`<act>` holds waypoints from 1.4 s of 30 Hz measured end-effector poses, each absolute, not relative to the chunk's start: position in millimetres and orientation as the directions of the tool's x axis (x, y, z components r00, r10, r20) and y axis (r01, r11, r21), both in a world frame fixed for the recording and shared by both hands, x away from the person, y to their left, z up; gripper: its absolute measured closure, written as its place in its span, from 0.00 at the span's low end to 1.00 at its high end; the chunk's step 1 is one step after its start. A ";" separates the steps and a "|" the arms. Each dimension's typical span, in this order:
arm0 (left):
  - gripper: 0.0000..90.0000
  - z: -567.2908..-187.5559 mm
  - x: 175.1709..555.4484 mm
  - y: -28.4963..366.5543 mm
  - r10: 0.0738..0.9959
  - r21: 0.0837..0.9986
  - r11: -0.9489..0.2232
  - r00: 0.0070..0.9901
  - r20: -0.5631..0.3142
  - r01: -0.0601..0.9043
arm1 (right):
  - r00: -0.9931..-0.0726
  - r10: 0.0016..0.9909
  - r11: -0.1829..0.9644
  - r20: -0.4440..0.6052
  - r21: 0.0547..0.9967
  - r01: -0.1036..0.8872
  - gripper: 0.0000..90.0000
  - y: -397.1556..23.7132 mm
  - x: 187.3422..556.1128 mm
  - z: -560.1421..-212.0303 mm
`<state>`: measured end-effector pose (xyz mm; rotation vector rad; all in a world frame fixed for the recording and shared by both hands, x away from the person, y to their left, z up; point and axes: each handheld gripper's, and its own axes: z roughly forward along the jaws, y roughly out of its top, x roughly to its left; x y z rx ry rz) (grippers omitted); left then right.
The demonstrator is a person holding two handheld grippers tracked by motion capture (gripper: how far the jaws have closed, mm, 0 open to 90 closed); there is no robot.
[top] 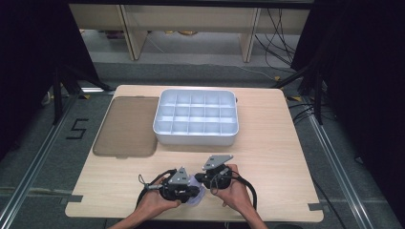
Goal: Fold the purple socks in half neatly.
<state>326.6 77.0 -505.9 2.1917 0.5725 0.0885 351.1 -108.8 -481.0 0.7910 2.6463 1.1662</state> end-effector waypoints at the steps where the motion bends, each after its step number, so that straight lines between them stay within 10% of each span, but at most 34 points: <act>1: 0.90 -505.5 326.7 77.8 0.433 0.754 -0.542 0.892 -0.128 0.371 | -0.858 0.508 0.579 0.076 0.707 0.406 0.97 -108.0 352.2 -482.0; 36: 0.96 -505.9 323.5 108.8 0.501 0.757 -0.543 0.864 -0.054 0.363 | -0.840 0.536 0.589 0.083 0.677 0.442 0.96 -117.4 335.4 -490.1; 42: 0.96 -506.2 323.1 108.4 0.494 0.753 -0.548 0.867 -0.062 0.366 | -0.812 0.572 0.538 0.114 0.696 0.476 0.67 -122.6 340.0 -483.7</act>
